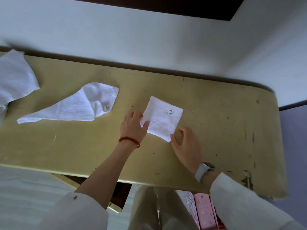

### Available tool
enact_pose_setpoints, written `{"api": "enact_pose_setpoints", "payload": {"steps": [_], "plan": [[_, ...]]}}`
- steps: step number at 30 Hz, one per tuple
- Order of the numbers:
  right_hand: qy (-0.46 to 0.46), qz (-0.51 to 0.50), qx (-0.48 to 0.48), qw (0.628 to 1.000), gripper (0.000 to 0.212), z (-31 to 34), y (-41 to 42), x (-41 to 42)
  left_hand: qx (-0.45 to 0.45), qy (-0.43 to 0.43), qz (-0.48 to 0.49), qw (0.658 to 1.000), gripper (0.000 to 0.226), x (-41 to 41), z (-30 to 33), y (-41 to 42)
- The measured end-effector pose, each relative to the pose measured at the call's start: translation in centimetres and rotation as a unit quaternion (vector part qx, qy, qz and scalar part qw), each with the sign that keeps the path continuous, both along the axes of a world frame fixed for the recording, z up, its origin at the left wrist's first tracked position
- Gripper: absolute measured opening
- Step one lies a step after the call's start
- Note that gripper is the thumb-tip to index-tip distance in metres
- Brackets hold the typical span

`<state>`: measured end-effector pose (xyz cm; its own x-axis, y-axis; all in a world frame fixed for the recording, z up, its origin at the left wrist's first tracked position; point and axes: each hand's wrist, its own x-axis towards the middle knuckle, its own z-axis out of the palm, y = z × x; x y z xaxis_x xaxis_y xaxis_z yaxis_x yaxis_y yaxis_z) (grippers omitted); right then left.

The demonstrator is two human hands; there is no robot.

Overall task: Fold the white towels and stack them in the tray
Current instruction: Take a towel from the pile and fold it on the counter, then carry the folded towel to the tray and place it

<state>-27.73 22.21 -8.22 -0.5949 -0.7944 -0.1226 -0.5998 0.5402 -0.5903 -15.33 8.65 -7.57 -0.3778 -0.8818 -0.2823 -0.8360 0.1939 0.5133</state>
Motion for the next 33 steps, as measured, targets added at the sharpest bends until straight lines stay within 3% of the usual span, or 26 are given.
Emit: {"api": "enact_pose_setpoints", "payload": {"steps": [2, 7, 10, 11, 13, 16, 19, 22, 25, 28, 30, 33], "plan": [[-0.157, -0.124, 0.074, 0.977, 0.023, 0.2, -0.8, 1.1, 0.025, -0.010, 0.043, 0.999, 0.027, -0.4, 0.1, -0.1], [-0.202, -0.209, 0.049, 0.956, 0.030, -0.4, -4.3, 0.4, 0.098, -0.090, 0.089, 0.987, 0.037, -1.9, 0.4, -0.8], [-0.261, -0.277, 0.082, 0.921, 0.029, -0.8, -6.2, -0.2, 0.160, -0.074, 0.128, 0.976, 0.024, -2.5, 0.3, -1.4], [-0.274, -0.289, 0.100, 0.912, 0.027, -0.8, -6.6, -0.2, 0.179, -0.074, 0.129, 0.973, 0.016, -2.6, 0.4, -1.5], [-0.311, -0.299, 0.125, 0.894, 0.023, -0.4, -7.1, -0.4, 0.214, -0.080, 0.114, 0.967, 0.024, -2.6, 0.5, -1.6], [-0.334, -0.291, 0.130, 0.887, 0.020, 0.1, -7.5, -0.7, 0.212, -0.080, 0.073, 0.971, 0.021, -2.3, 0.4, -1.5], [-0.276, -0.259, 0.087, 0.921, 0.014, 0.6, -7.7, 0.0, 0.166, -0.041, 0.048, 0.984, 0.030, -1.9, 0.3, -0.8], [-0.279, -0.250, 0.039, 0.926, 0.034, 1.3, -7.7, 0.3, 0.159, 0.011, 0.047, 0.986, 0.025, -1.8, 0.3, -0.5], [-0.395, -0.331, 0.035, 0.856, 0.050, 0.9, -8.4, -0.9, 0.191, 0.074, 0.055, 0.977, 0.030, -1.5, 0.0, -0.7], [-0.477, -0.344, 0.023, 0.809, 0.041, 1.3, -8.9, -1.5, 0.209, 0.178, 0.103, 0.956, 0.023, -0.7, 0.5, -0.5], [-0.480, -0.302, 0.016, 0.823, 0.025, 2.0, -9.4, -1.0, 0.234, 0.248, 0.143, 0.929, 0.011, 0.5, 1.2, -0.5], [-0.380, -0.146, -0.028, 0.913, 0.015, 4.5, -11.0, 1.4, 0.285, 0.331, 0.199, 0.877, 0.016, 3.9, 3.1, -0.9]]}}
